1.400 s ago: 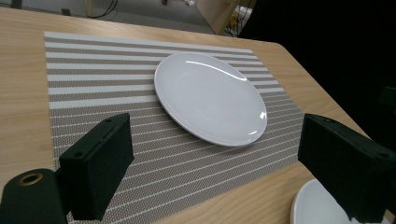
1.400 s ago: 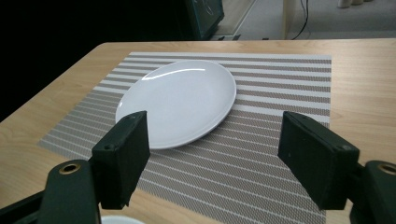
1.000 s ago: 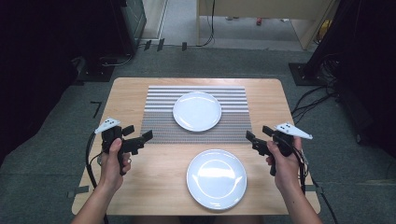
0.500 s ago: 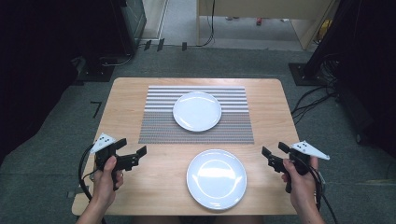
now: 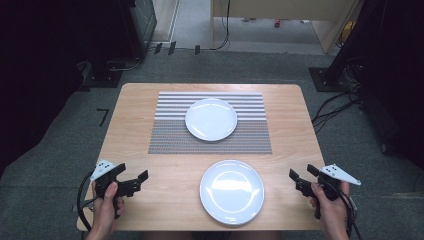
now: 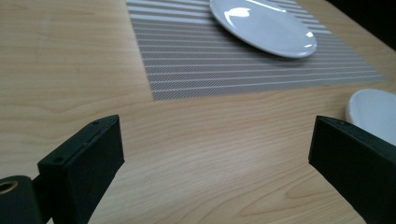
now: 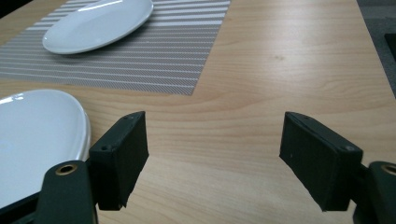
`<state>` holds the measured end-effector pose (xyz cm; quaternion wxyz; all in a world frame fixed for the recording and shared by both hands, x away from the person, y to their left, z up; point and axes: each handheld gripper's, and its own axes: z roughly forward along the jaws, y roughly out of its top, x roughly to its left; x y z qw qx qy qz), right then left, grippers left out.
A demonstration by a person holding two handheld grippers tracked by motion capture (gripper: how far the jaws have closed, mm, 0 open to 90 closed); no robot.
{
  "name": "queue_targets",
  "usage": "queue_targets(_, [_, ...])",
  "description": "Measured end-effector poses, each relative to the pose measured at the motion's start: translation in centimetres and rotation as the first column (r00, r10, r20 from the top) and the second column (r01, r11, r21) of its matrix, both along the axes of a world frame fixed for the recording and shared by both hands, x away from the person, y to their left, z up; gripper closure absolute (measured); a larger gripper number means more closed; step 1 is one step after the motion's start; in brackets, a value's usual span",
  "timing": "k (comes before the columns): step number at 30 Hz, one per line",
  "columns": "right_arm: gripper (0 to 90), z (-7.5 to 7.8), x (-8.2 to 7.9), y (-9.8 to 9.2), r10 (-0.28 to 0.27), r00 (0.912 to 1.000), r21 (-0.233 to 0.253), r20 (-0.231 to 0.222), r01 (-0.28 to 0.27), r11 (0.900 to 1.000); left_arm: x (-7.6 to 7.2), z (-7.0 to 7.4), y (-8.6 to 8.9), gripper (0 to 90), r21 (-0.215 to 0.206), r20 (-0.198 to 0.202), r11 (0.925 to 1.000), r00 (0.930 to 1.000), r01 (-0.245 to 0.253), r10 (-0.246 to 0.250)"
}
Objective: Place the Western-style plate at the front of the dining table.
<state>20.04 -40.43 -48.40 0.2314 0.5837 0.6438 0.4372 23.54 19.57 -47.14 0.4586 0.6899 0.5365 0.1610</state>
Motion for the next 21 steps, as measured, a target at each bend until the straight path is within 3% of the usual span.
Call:
queue_targets(9, [22.4,-1.7,-1.2,-1.8,-0.033,0.9992,-0.009,-0.024,0.033,0.999,-1.4,-2.4,1.9,1.7,0.009,-0.051,0.9992,0.9979,-0.039,0.040])
queue_targets(21, [22.2,-3.0,-2.7,-3.8,-0.074,0.9959,-0.020,-0.053,0.073,0.997,-3.2,-3.8,4.6,1.7,0.067,-0.060,0.9939,0.9939,-0.088,0.092])
